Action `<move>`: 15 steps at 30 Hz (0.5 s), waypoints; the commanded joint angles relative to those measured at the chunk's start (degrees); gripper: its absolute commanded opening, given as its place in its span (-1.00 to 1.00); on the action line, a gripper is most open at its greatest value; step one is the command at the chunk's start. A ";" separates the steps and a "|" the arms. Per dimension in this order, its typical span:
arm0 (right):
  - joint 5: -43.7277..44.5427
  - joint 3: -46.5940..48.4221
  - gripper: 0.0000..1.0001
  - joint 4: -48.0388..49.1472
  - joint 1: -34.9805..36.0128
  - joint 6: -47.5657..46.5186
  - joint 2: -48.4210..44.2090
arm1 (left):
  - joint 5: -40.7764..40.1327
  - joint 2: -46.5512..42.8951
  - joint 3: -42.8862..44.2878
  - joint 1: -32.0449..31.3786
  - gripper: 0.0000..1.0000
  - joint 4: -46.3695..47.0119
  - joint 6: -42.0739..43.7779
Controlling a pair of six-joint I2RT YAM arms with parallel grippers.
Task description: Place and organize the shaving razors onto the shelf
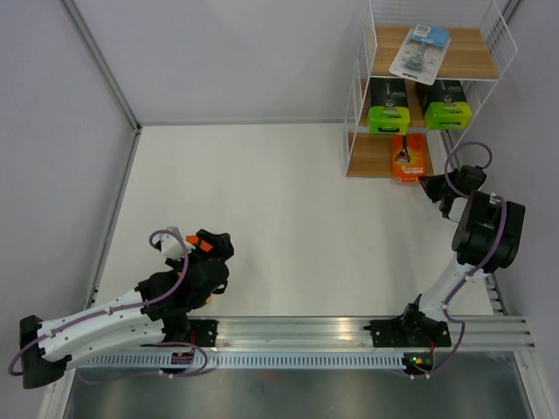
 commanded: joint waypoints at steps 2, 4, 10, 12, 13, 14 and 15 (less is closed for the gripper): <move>2.66 1.14 -0.92 -8.36 -1.87 -8.64 -1.94 | -1.78 0.36 2.12 0.23 0.99 -0.76 -1.76; 2.75 0.78 -0.91 -8.09 -2.84 -8.20 -2.38 | -1.78 0.45 2.04 0.23 0.99 -0.76 -2.03; 1.16 2.18 -0.89 -7.65 -3.98 -7.31 -0.28 | -1.78 1.33 2.47 0.31 0.99 -0.76 -2.12; 1.16 3.59 -0.85 -10.18 -4.07 -9.76 0.60 | -1.70 1.33 2.65 0.23 0.99 -0.76 -1.59; 1.42 5.16 -0.84 -12.55 -4.07 -10.82 0.78 | -1.61 1.15 2.65 0.23 0.99 -0.85 -1.42; 1.95 5.53 -0.79 -13.35 -4.07 -11.53 0.78 | -1.35 0.98 2.56 0.31 0.99 -0.94 -1.59; 2.91 5.70 -0.74 -13.97 -4.07 -12.14 0.17 | -1.26 0.80 2.30 0.31 0.99 -0.94 -1.76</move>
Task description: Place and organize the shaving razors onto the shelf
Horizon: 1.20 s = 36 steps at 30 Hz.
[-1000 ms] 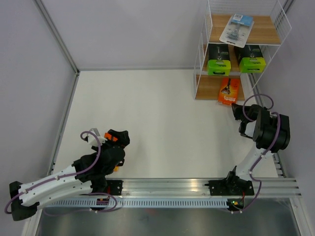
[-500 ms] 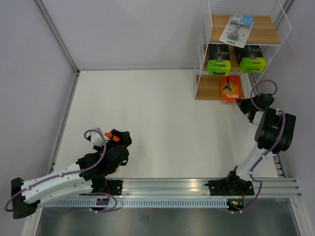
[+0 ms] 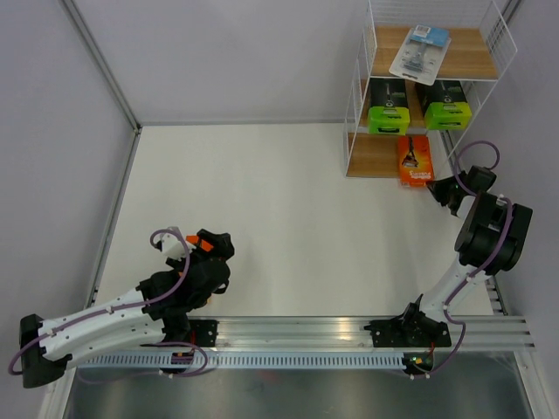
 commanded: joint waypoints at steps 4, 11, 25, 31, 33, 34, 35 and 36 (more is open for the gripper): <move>3.63 2.27 -0.56 -4.60 -0.62 -6.38 -0.30 | 0.74 -1.65 1.38 0.31 0.99 -0.92 -1.51; -0.50 2.80 -0.46 -1.53 -0.62 -2.43 0.40 | 2.33 -3.32 1.64 0.31 0.97 -1.36 0.87; -0.59 1.13 -0.57 7.36 -0.62 6.01 2.68 | 2.85 -4.64 2.78 0.31 0.96 -2.94 3.94; -1.39 1.48 -0.56 8.85 -0.62 7.15 3.83 | 3.03 -4.64 3.13 0.31 0.96 -4.34 3.77; -2.17 1.22 -0.53 8.94 -0.62 7.59 3.92 | 3.20 -4.64 3.48 0.31 0.96 -5.30 3.59; -2.61 0.78 -0.50 9.11 -0.62 7.68 3.75 | 3.29 -4.64 3.66 0.31 0.96 -5.83 3.33; -3.14 0.52 -0.41 9.11 -0.62 7.68 3.57 | 3.47 -4.47 3.84 0.31 0.96 -6.62 2.89; -3.49 0.17 -0.32 9.11 -0.62 7.77 2.52 | 3.90 -4.38 4.27 0.31 0.97 -8.37 1.93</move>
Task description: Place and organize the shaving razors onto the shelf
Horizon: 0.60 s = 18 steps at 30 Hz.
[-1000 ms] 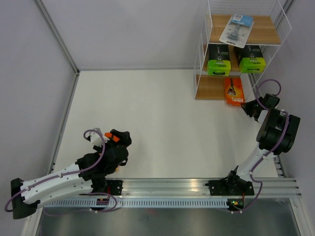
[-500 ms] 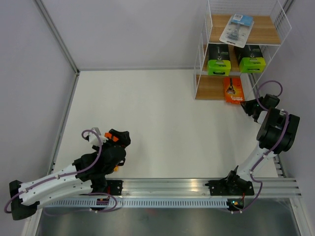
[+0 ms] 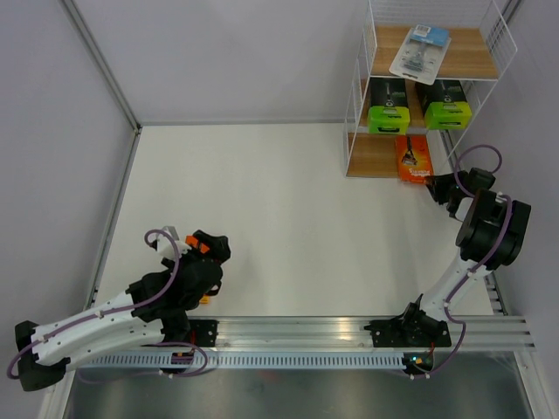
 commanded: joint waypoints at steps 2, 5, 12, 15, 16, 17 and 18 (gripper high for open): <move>-2.47 -1.37 -0.01 2.53 -0.21 0.69 -2.47 | 1.35 0.32 3.49 0.31 0.97 -7.38 -2.23; -3.00 -2.51 0.38 -1.14 -0.29 -0.80 -6.95 | 2.58 1.28 5.95 0.31 0.98 -22.03 -14.33; -3.08 -7.17 0.96 -11.00 -0.29 -4.41 -20.38 | 7.77 6.20 10.43 0.31 0.93 -45.63 -35.56; -2.82 -12.69 0.96 -12.23 -0.21 -3.54 -26.97 | 7.94 7.70 10.09 0.49 0.93 -45.72 -37.04; -2.21 -13.67 0.96 -12.58 -0.12 -3.45 -28.65 | 7.94 8.05 9.91 0.49 0.93 -45.63 -37.48; -1.77 -14.46 0.96 -13.80 0.23 -3.62 -30.32 | 7.60 8.41 9.74 0.49 0.93 -43.89 -35.92; -1.42 -15.25 0.96 -14.17 0.50 -3.88 -33.39 | 6.81 8.76 9.91 0.49 0.93 -41.70 -32.77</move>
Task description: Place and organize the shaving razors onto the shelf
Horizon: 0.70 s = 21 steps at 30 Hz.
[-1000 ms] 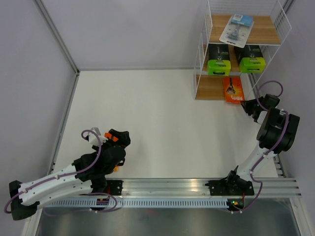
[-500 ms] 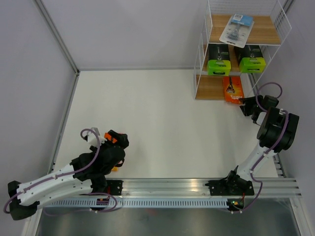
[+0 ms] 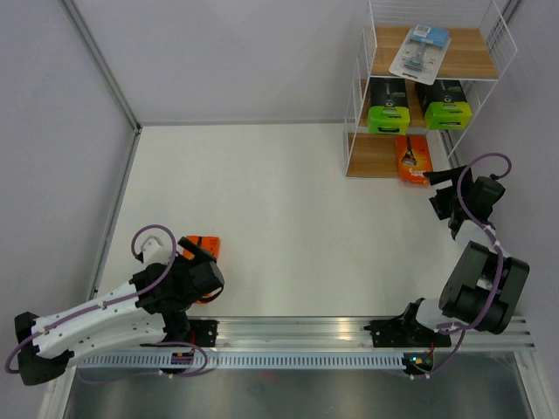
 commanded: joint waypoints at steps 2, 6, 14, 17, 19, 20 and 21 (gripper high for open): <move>0.59 -3.88 0.96 -4.86 2.93 -1.63 -7.52 | -0.98 2.18 1.87 0.58 0.94 -1.49 13.95; -0.82 -3.97 0.96 -9.25 10.04 -3.83 -9.27 | 5.58 8.15 3.53 6.36 0.97 19.88 36.90; -0.29 -6.17 0.96 -12.60 26.39 -4.45 -15.26 | 21.92 17.12 6.44 26.57 0.98 33.97 59.58; 1.38 -5.38 0.96 -14.18 33.33 -5.15 -16.31 | 26.68 18.36 6.61 35.27 0.99 36.09 63.82; 2.69 -5.11 0.96 -14.09 37.97 -5.15 -17.46 | 28.80 18.18 6.53 41.34 0.99 36.27 65.49; 3.14 -5.02 0.96 -14.09 39.48 -5.15 -17.98 | 30.73 18.10 5.92 43.10 0.99 36.79 66.89; 3.49 -4.68 0.96 -14.01 40.89 -5.15 -17.99 | 32.22 17.57 5.30 46.77 0.99 37.32 67.51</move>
